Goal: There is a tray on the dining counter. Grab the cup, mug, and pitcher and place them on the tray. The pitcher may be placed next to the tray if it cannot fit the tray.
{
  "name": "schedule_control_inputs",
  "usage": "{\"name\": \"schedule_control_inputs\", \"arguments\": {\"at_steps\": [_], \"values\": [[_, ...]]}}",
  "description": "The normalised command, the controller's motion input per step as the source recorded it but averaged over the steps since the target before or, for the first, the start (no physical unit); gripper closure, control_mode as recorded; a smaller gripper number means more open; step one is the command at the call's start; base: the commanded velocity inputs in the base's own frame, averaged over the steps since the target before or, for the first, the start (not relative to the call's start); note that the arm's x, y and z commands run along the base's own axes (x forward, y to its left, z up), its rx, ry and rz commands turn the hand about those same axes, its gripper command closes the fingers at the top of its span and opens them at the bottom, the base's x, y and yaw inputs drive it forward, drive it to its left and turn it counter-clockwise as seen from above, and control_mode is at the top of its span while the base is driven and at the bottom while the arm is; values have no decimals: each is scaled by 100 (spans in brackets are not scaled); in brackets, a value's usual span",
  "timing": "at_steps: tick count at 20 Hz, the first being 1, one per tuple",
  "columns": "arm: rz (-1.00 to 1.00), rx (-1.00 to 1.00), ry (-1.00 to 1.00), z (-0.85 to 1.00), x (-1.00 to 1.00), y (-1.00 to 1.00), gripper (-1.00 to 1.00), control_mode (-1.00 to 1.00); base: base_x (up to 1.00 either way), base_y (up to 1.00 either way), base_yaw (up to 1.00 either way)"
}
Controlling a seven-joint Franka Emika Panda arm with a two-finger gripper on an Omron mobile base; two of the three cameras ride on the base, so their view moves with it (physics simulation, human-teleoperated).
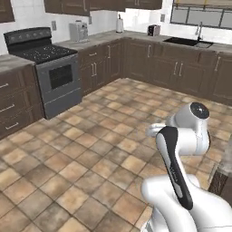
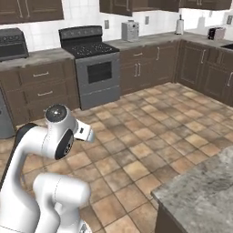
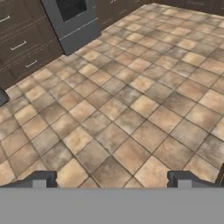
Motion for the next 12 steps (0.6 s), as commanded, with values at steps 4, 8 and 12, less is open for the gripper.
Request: {"name": "schedule_control_inputs", "arguments": {"at_steps": [4, 8, 12], "values": [[0, 0, 0, 0, 0, 0, -100, 100, 63, 33, -47], [0, 0, 0, 0, 0, 0, -100, 100, 66, 36, -44], [0, 0, 0, 0, 0, 0, -100, 100, 69, 36, -41]]}}
